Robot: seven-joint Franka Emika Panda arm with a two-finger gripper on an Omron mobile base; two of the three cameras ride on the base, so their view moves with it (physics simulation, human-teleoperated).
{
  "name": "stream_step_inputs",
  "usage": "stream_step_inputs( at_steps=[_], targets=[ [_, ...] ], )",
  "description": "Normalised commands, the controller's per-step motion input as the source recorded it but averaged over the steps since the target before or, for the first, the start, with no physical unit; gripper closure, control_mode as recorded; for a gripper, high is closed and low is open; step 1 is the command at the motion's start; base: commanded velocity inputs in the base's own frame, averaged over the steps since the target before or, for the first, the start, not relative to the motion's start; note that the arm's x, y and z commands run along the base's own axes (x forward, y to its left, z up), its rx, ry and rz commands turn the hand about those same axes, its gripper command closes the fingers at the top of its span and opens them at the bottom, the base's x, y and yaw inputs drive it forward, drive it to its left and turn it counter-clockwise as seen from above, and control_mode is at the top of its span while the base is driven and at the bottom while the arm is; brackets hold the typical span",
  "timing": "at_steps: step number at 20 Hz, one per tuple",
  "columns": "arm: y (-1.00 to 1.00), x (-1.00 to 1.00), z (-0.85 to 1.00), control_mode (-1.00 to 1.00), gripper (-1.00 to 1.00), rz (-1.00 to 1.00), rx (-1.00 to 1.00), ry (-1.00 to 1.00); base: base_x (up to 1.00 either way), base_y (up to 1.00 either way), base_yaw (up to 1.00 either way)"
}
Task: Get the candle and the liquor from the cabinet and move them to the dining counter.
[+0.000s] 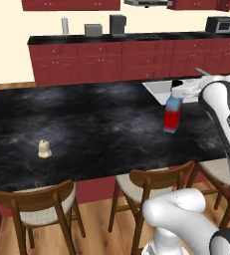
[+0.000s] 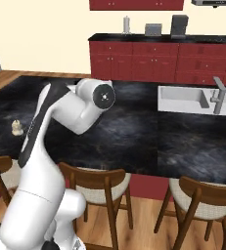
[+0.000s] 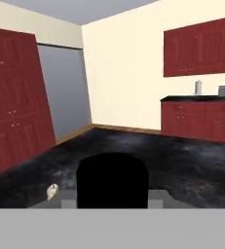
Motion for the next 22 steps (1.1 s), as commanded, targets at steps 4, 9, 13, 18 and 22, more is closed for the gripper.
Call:
stream_step_inputs(
  at_steps=[4, 9, 13, 18, 22],
  targets=[
    [0.0, 0.76, -0.61, -1.0, 1.0, 0.17, 0.0, 0.0, 0.0, 0.0, 0.0],
    [0.0, 0.49, -0.58, -1.0, 1.0, 0.14, 0.0, 0.04, 0.0, 0.0, 0.0],
    [0.0, 0.45, -0.65, -1.0, 1.0, 0.15, 0.0, 0.08, 0.0, 0.0, 0.0],
    [0.0, 0.4, -0.69, -1.0, 1.0, 0.15, 0.0, 0.06, 0.0, 0.0, 0.0],
    [-0.03, 0.4, -0.55, -1.0, 1.0, 0.13, 0.0, 0.02, 0.0, 0.0, 0.0]
  ],
)
